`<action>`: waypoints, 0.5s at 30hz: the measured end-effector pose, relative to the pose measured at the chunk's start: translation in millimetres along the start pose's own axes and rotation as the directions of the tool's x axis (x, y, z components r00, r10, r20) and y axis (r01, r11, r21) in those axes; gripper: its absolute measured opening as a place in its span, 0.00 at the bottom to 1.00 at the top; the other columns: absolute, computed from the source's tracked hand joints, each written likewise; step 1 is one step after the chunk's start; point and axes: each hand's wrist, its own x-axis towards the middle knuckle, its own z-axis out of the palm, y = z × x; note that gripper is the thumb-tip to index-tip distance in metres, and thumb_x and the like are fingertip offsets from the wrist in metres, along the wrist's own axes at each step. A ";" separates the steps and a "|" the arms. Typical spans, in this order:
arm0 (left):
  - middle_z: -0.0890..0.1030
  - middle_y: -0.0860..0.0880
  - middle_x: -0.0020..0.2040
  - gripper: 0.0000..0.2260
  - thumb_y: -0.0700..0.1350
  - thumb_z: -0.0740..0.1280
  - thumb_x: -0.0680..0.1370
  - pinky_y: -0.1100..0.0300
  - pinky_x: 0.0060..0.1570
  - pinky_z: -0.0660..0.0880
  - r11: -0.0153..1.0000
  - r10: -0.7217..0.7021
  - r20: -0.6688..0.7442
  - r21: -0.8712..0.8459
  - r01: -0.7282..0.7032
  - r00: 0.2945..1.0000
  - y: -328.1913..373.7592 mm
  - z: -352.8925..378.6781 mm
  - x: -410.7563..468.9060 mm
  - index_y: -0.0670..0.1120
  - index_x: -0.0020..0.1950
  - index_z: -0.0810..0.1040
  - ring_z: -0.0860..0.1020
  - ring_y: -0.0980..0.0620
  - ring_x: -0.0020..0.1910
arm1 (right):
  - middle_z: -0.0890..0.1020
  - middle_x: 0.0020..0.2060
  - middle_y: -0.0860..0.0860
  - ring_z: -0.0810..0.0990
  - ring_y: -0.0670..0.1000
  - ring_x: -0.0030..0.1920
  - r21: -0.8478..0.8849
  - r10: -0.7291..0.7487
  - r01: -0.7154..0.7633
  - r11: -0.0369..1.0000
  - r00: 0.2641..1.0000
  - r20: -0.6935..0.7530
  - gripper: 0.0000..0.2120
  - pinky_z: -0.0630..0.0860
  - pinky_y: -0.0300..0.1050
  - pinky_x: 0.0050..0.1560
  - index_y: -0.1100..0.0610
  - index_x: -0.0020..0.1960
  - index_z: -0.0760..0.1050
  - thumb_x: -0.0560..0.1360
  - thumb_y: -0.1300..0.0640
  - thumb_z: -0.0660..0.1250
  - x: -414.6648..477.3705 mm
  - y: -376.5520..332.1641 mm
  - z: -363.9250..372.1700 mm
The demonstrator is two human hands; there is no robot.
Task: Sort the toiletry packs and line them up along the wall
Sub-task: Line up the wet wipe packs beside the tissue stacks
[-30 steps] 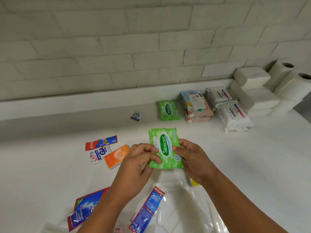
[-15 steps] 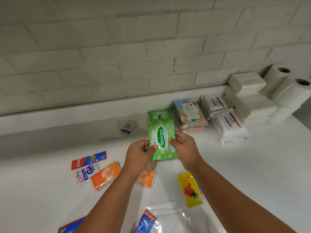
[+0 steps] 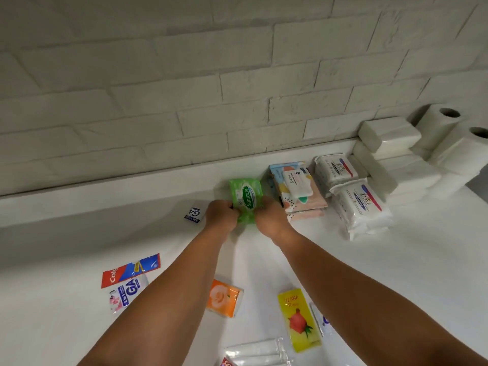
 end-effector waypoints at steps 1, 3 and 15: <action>0.80 0.45 0.30 0.05 0.40 0.72 0.70 0.55 0.33 0.71 0.999 0.012 -0.012 0.033 -0.012 1.000 0.3 2.2 1.7 0.41 0.34 0.82 0.76 0.48 0.32 | 0.80 0.44 0.58 0.79 0.58 0.43 -0.028 0.009 -0.009 1.000 1.000 -0.007 0.11 0.73 0.49 0.37 0.63 0.52 0.75 0.72 0.65 0.59 2.2 2.8 1.8; 0.82 0.44 0.33 0.05 0.42 0.73 0.71 0.56 0.33 0.71 0.992 0.042 -0.038 0.118 -0.037 0.998 2.8 4.9 1.2 0.42 0.36 0.83 0.77 0.46 0.33 | 0.79 0.49 0.57 0.80 0.58 0.47 -0.073 0.015 -0.017 0.997 0.999 -0.036 0.13 0.76 0.47 0.41 0.62 0.56 0.74 0.73 0.63 0.59 6.6 7.5 5.5; 0.84 0.44 0.39 0.06 0.45 0.72 0.75 0.56 0.38 0.74 0.963 0.135 -0.041 0.240 -0.122 0.990 5.0 10.9 4.1 0.42 0.42 0.83 0.81 0.44 0.41 | 0.78 0.57 0.58 0.81 0.59 0.50 -0.155 -0.020 0.020 0.988 1.000 0.001 0.17 0.81 0.54 0.48 0.59 0.63 0.72 0.74 0.62 0.59 20.9 10.4 1.7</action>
